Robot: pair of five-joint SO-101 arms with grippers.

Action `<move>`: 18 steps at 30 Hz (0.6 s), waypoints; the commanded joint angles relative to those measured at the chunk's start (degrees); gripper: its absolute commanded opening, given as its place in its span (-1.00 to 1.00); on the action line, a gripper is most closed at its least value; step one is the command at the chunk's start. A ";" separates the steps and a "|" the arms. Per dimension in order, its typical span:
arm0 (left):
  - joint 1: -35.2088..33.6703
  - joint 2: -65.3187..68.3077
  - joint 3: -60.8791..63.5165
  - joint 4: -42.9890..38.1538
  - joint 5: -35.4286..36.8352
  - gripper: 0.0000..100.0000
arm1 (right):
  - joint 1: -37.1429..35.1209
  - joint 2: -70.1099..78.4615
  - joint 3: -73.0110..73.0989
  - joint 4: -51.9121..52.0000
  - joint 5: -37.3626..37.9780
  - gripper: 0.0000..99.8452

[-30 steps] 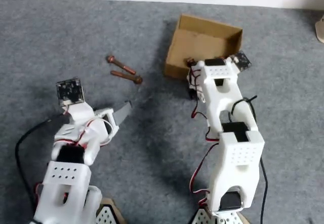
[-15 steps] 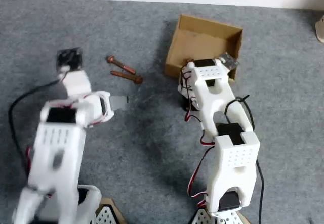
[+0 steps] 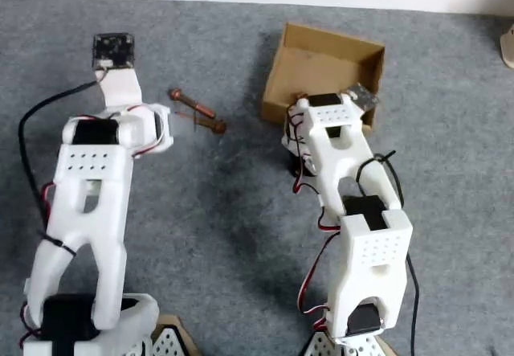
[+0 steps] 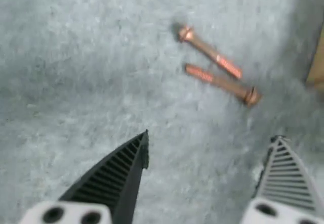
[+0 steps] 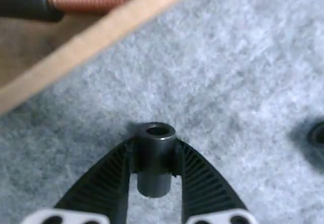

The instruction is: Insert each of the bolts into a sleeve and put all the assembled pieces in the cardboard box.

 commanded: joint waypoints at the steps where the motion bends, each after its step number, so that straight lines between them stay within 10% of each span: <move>1: -1.54 2.59 -4.35 -2.37 10.90 -0.31 | -0.92 -3.03 -0.92 0.84 0.79 -0.99; 18: 3.12 45.76 -56.66 27.87 26.64 -0.30 | -0.84 -2.95 -0.84 0.75 0.88 -0.99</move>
